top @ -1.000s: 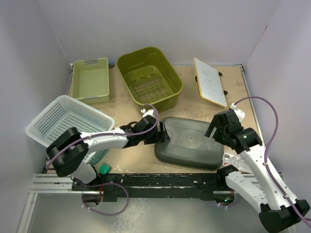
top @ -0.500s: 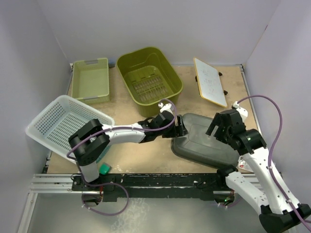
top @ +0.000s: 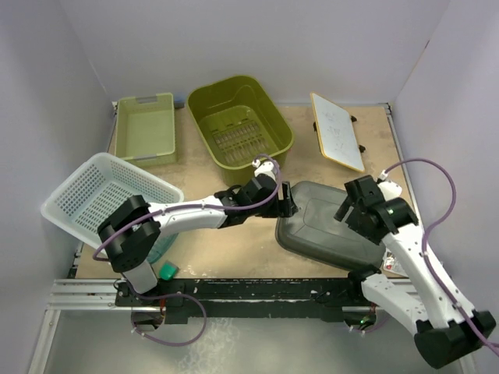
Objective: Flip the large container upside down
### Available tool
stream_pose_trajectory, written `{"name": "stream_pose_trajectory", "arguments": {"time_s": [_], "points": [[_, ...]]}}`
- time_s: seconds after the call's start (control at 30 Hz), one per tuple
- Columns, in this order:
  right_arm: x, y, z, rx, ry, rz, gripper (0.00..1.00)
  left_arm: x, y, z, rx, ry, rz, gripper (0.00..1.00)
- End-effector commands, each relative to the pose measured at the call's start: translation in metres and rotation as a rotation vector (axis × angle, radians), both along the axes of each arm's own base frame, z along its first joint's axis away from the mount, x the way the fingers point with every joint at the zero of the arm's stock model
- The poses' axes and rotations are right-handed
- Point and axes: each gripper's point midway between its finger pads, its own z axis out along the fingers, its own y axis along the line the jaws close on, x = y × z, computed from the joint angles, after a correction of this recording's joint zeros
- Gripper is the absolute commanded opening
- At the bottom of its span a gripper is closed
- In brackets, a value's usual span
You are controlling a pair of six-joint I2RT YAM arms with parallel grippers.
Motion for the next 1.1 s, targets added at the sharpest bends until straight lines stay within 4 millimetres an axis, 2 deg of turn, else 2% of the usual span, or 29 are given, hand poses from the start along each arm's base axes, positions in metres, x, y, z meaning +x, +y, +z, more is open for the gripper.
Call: {"name": "stream_pose_trajectory", "arguments": {"time_s": [0.0,0.1,0.27,0.47,0.57,0.73,0.83,0.97,1.07], "points": [[-0.034,-0.006,-0.033,-0.002,0.203,-0.197,0.89,-0.012,0.006,0.005,-0.016,-0.001,-0.034,0.76],[-0.052,0.001,-0.042,0.036,0.3,-0.272,0.9,-0.02,-0.001,0.0,-0.02,0.016,-0.084,0.76],[-0.063,0.034,-0.055,0.219,0.368,-0.229,0.93,-0.028,-0.018,-0.018,0.001,0.048,-0.141,0.76],[-0.068,0.066,-0.075,0.422,0.349,-0.175,0.94,-0.027,-0.026,-0.025,-0.001,0.053,-0.149,0.76],[-0.059,0.075,-0.084,0.473,0.292,-0.123,0.94,-0.027,-0.027,-0.027,-0.002,0.055,-0.153,0.76],[-0.024,0.065,-0.084,0.402,0.119,-0.037,0.94,-0.026,-0.028,-0.03,0.007,0.051,-0.156,0.76],[-0.001,0.044,-0.074,0.267,0.022,-0.03,0.94,-0.025,-0.026,-0.028,0.012,0.043,-0.155,0.76],[0.019,0.025,-0.064,0.133,-0.035,-0.033,0.95,-0.024,-0.024,-0.029,0.026,0.038,-0.154,0.76],[0.031,0.024,-0.063,0.096,-0.062,0.019,0.95,-0.025,-0.022,-0.031,0.036,0.043,-0.152,0.76]]}}
